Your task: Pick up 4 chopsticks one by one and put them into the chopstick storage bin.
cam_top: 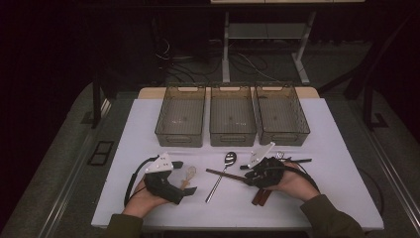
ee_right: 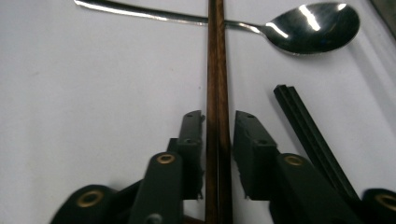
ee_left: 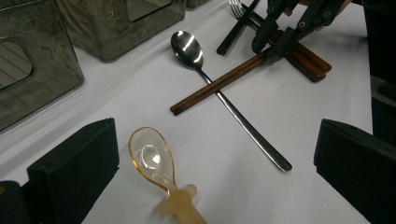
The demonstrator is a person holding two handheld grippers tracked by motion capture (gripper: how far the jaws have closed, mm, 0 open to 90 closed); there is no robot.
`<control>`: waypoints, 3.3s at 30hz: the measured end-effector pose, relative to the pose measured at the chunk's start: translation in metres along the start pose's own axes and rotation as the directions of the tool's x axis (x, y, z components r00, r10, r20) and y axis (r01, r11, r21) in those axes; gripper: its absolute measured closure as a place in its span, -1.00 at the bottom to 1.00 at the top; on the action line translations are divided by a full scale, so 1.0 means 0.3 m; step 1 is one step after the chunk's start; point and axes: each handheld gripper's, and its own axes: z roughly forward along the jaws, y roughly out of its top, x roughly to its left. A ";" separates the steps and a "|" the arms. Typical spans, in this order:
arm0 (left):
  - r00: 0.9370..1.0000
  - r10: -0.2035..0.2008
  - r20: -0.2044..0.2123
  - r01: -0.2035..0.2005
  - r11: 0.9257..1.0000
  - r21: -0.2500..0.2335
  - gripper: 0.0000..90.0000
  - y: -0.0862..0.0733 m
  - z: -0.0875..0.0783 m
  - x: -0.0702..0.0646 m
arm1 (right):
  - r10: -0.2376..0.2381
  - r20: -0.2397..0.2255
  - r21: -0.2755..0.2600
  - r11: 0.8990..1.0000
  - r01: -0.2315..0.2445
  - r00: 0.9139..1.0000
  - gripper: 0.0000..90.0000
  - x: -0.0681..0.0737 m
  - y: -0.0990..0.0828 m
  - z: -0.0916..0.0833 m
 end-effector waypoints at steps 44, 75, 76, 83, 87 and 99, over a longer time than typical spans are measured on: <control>1.000 0.006 0.011 -0.006 1.000 -0.001 -1.00 0.000 0.002 -0.001 | 0.089 0.002 -0.057 0.994 -0.089 0.996 0.75 -0.017 -0.096 -0.091; 1.000 0.008 0.011 -0.008 1.000 0.000 -1.00 0.001 0.002 -0.002 | 0.085 0.017 -0.036 0.996 -0.084 0.996 0.74 -0.030 -0.099 -0.072; 1.000 0.008 0.011 -0.008 1.000 0.000 -1.00 0.001 0.002 -0.002 | 0.086 0.018 -0.034 0.996 -0.086 0.996 0.74 -0.031 -0.099 -0.071; 1.000 0.008 0.010 -0.008 1.000 -0.001 -1.00 0.001 0.002 -0.003 | 0.075 0.036 -0.022 0.997 -0.074 0.997 0.75 -0.041 -0.104 -0.059; 1.000 0.007 0.010 -0.007 1.000 -0.002 -1.00 0.001 0.002 -0.003 | 0.086 0.026 -0.016 0.996 -0.086 0.996 0.75 -0.039 -0.105 -0.052; 1.000 0.007 0.010 -0.007 1.000 0.002 -1.00 0.000 0.004 -0.004 | 0.015 0.053 0.010 1.000 -0.016 0.998 0.75 -0.039 -0.103 -0.043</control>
